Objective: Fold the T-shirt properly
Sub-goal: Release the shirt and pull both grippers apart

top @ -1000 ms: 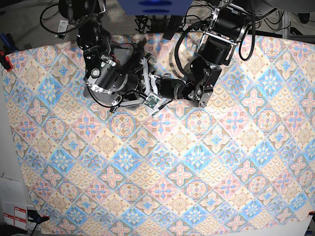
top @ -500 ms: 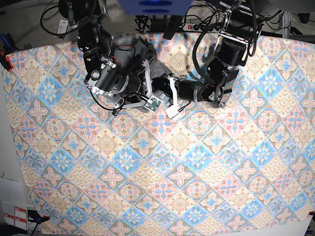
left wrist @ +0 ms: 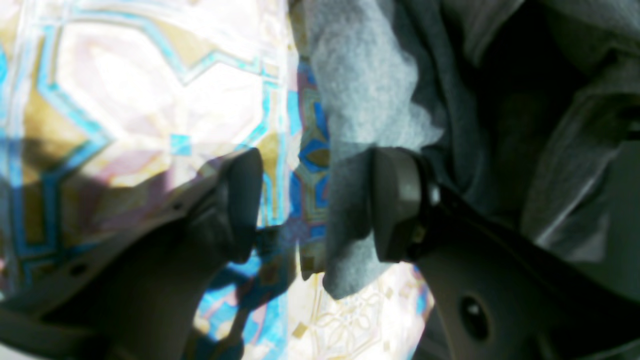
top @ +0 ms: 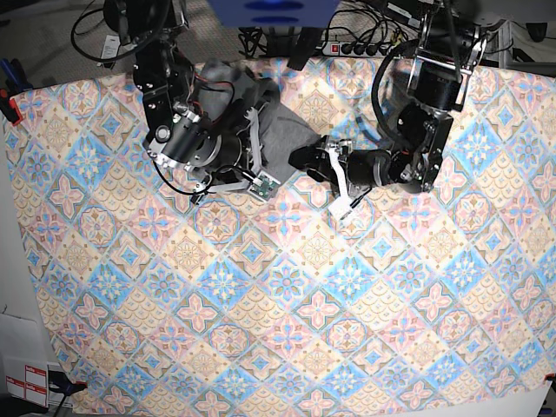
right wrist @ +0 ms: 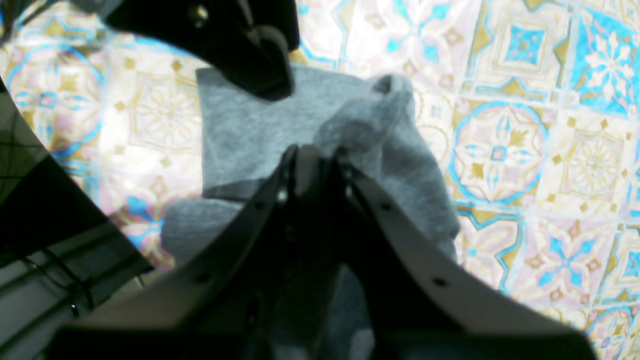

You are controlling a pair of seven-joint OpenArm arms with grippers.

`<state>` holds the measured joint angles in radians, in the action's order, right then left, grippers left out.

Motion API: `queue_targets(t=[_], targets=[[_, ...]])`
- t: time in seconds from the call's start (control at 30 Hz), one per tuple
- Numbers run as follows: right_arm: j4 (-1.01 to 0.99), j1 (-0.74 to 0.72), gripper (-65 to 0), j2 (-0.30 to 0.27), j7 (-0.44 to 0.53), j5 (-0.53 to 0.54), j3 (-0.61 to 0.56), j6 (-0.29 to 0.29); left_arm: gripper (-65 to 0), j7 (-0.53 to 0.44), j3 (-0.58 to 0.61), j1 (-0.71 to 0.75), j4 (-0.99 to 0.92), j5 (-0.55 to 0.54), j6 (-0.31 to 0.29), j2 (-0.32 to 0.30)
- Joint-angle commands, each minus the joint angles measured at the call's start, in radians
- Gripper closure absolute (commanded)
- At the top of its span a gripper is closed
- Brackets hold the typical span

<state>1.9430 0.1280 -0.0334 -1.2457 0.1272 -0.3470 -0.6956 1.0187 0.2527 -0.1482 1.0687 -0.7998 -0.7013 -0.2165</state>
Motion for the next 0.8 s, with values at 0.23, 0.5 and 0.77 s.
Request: queue_targets(t=[0.23,0.5,0.77], targets=[[-0.072,-0.112,-1.8,0.003,0.008,0.013,-0.113,-0.003,-35.1,0.016,-0.083,-0.003,0.055,0.010,0.003,-0.059],[-0.139,-0.159,-8.7,0.003,0.008,0.013,-0.195,-0.003,-35.1,0.082,-0.300,0.003,0.057,0.016,0.003,-0.088],[-0.139,-0.213,-32.2,0.008,0.008,0.013,-0.203,-0.003,-35.1,0.078,-0.298,0.028,0.057,0.018,0.003,-0.082]])
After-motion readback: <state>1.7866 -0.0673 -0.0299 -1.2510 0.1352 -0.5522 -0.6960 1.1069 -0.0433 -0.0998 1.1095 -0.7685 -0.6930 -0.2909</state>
